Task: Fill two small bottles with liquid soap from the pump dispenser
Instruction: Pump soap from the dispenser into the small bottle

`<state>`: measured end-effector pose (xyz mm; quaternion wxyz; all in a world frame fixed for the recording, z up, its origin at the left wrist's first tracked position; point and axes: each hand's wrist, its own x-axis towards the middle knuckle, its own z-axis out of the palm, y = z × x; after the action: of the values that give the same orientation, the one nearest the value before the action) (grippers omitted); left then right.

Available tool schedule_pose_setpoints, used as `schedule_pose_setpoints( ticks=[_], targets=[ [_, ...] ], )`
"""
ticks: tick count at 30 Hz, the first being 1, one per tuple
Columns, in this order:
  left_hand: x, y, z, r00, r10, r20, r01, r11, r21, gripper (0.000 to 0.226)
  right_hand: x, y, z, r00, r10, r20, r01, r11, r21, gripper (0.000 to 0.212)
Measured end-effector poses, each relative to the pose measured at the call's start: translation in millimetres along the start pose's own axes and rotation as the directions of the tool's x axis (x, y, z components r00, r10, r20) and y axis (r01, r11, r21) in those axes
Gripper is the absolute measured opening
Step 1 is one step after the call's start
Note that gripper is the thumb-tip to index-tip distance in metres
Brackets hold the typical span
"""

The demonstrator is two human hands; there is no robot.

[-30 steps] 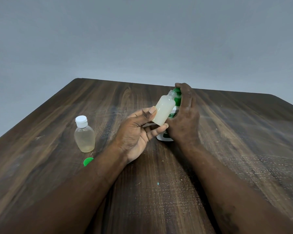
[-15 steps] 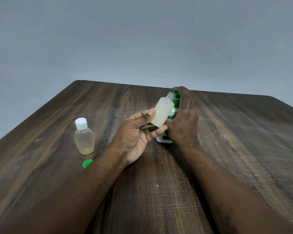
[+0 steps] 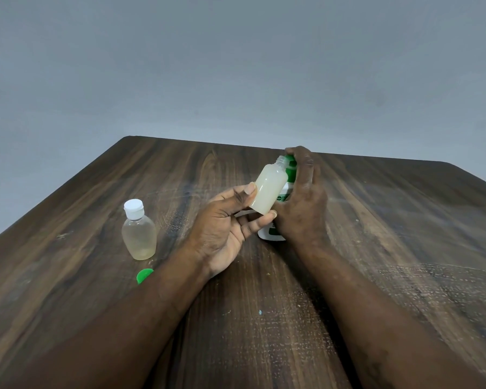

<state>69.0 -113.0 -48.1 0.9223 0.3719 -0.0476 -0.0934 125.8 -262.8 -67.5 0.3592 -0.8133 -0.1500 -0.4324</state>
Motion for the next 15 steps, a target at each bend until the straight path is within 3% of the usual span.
schedule_pose_setpoints(
  ticks=[5,15],
  targets=[
    [-0.5,0.7,0.0,1.0,-0.003,0.005,0.003,1.0,0.009,0.024,0.3,2.1,0.6,1.0,-0.005,-0.013,0.004,1.0,-0.02,0.096],
    [0.0,1.1,-0.3,1.0,-0.001,0.012,0.001,1.0,-0.004,0.021,0.8,2.2,2.3,0.999,0.032,-0.005,-0.032,0.999,-0.03,0.09]
  ],
)
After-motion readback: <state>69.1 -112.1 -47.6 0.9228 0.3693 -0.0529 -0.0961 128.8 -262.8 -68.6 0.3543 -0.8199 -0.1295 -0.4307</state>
